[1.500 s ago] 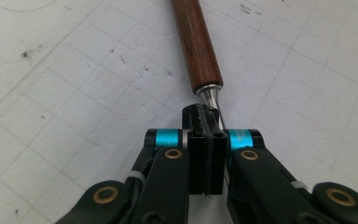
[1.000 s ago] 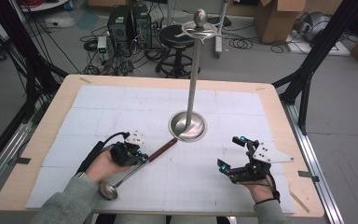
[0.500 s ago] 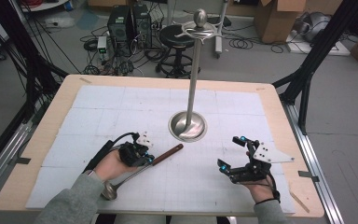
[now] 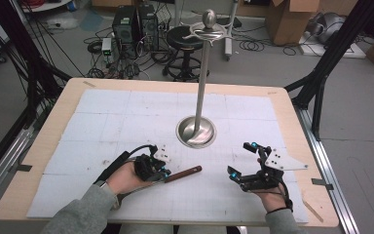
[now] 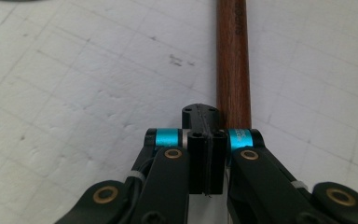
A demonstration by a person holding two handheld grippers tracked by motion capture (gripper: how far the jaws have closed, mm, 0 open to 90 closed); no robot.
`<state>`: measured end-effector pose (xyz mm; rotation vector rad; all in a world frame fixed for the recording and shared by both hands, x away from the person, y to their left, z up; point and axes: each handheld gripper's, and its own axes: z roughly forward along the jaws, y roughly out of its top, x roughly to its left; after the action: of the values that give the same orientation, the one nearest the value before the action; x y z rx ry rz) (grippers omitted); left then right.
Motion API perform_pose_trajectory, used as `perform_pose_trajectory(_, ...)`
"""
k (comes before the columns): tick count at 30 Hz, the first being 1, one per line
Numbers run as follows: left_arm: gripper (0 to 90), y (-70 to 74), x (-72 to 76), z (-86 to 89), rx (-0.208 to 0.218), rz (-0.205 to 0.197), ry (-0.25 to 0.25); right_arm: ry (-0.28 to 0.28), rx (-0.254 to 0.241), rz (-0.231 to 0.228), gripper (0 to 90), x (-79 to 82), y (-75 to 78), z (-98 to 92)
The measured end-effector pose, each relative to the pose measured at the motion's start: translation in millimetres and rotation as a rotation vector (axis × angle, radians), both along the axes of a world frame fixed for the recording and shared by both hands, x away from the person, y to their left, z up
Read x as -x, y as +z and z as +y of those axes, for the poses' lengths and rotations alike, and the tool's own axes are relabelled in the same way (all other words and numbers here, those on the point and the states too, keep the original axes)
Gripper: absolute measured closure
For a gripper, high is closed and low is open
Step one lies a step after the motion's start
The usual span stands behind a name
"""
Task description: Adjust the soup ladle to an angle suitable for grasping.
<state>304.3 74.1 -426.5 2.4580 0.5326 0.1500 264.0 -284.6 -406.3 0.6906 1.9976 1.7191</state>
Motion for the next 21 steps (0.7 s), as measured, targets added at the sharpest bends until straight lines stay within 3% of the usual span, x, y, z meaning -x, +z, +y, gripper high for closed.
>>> perform_pose_trajectory(13,89.8,0.9,14.9,-7.6,-0.014,-0.011,-0.080,-0.004,0.002,-0.006,1.4,0.0,0.0,-0.5)
perform_pose_trajectory(21,89.7,3.9,13.8,-4.6,0.008,-0.020,-0.071,-0.005,-0.005,0.000,1.3,0.8,0.3,-1.1)
